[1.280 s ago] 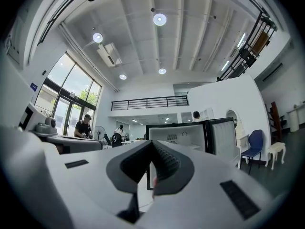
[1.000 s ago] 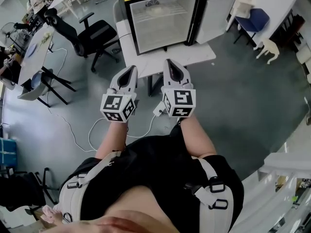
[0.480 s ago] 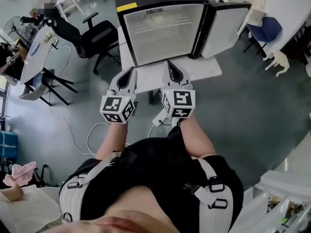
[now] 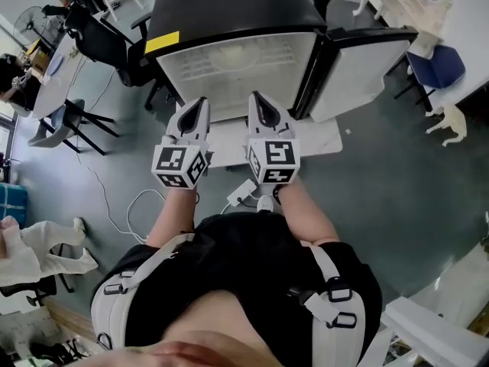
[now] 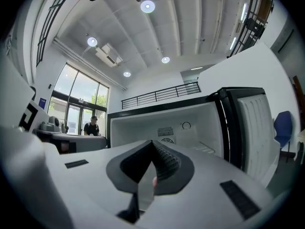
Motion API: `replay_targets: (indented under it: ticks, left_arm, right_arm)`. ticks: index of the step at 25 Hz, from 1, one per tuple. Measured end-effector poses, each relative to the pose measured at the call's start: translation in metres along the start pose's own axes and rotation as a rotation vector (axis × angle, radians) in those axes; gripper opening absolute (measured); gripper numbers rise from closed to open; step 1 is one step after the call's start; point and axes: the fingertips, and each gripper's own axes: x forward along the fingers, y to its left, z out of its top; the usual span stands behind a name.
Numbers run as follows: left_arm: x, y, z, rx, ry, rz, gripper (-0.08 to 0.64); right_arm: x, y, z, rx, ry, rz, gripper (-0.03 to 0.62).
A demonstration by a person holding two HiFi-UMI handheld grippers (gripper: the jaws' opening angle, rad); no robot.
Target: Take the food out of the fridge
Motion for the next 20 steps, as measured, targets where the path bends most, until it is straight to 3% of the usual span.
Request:
replay_targets:
  ticks: [5, 8, 10, 14, 20]
  left_arm:
    - [0.025, 0.012, -0.007, -0.008, 0.027, 0.058, -0.006]
    - [0.037, 0.023, -0.008, 0.002, 0.034, 0.072, -0.006]
    - [0.041, 0.031, -0.009, 0.001, 0.041, 0.079, -0.006]
    - [0.043, 0.048, -0.011, -0.010, 0.044, 0.091, -0.006]
    - [0.045, 0.058, -0.009, -0.020, 0.030, 0.084, -0.006]
  right_arm:
    - [0.033, -0.019, -0.011, 0.092, 0.036, 0.048, 0.009]
    - [0.053, -0.023, -0.014, 0.207, 0.026, 0.075, 0.009]
    - [0.062, -0.026, -0.020, 0.349, 0.021, 0.089, 0.028]
    - [0.085, -0.033, -0.036, 0.668, 0.037, 0.085, 0.190]
    - [0.110, -0.039, -0.062, 1.035, 0.090, 0.073, 0.204]
